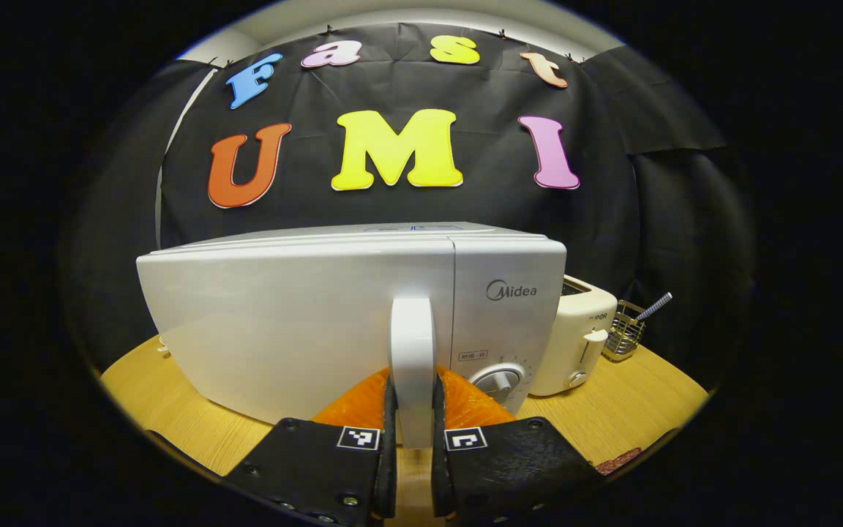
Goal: Open the microwave oven with the left hand, put the food in, and close the microwave oven.
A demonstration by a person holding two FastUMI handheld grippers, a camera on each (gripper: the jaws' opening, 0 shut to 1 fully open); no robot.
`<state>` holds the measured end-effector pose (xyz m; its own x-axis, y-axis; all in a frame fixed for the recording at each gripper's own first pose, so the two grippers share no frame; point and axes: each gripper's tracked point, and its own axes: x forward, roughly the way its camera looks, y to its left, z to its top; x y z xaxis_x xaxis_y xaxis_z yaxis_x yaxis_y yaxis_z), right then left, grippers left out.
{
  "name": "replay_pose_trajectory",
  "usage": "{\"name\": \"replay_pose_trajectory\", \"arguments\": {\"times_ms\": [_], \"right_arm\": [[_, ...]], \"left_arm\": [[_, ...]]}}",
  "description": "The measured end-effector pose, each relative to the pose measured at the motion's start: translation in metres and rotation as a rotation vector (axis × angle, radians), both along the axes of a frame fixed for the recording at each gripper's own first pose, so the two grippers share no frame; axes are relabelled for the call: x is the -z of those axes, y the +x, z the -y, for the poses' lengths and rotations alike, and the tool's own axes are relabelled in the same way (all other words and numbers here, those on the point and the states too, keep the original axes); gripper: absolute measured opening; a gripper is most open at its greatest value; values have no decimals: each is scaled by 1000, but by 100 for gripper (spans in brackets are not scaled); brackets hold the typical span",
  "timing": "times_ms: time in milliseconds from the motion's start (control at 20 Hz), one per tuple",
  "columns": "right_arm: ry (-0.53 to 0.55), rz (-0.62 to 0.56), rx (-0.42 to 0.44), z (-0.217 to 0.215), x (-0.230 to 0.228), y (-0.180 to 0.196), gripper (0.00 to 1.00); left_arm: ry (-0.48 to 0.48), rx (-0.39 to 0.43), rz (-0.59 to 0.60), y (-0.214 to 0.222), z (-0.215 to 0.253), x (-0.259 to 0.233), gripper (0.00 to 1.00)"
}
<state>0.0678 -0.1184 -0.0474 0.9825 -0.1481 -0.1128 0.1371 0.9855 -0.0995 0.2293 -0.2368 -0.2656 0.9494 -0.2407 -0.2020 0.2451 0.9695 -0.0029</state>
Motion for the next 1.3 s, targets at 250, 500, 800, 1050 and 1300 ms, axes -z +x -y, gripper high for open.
{"name": "replay_pose_trajectory", "arguments": {"times_ms": [250,500,800,1050,1300], "right_arm": [[2,-10,-4,0,2,-4,100],[-1,-7,-4,-1,-1,-10,100],[-10,-9,-28,-19,3,-21,91],[23,-22,-76,-56,8,-34,100],[17,0,-112,-94,-3,-54,100]], "left_arm": [[-7,5,-9,-1,1,1,13],[-14,13,-28,-18,-3,1,14],[6,55,-46,-84,-43,6,13],[45,47,-64,-130,-89,6,14],[55,-13,-99,-168,-143,9,19]]}}
